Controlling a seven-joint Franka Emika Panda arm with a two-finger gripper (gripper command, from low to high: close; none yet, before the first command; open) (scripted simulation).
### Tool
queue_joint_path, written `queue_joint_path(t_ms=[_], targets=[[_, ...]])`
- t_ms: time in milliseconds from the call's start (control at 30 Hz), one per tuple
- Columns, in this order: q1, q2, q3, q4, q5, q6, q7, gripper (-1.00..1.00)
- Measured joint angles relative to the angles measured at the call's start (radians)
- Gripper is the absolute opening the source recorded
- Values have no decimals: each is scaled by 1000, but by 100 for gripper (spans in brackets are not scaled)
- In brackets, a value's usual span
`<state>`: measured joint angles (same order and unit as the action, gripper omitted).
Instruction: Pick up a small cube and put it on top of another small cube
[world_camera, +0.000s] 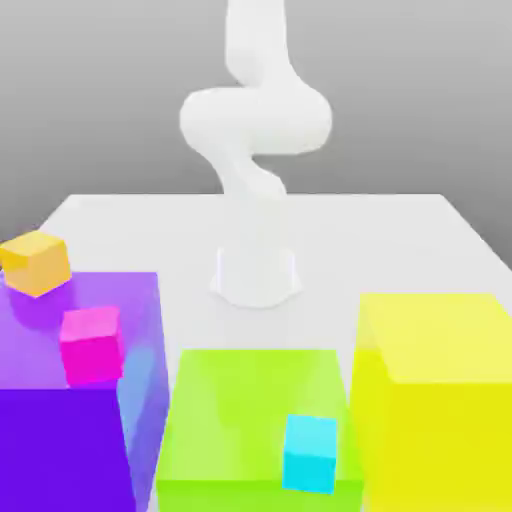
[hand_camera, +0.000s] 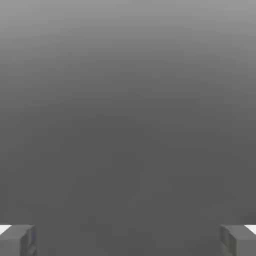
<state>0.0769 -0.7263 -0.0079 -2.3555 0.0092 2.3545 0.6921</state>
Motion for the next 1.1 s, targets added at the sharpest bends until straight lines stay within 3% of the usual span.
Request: queue_joint_path(t_ms=[167, 733, 933, 1100], targets=[[150, 152, 6, -116, 13, 117, -223, 0], [569, 607, 228, -504, -144, 552, -816, 0], [560, 693, 184, -549, -12, 531, -1027, 0], [604, 843, 118, -528, -98, 646, -993, 0]])
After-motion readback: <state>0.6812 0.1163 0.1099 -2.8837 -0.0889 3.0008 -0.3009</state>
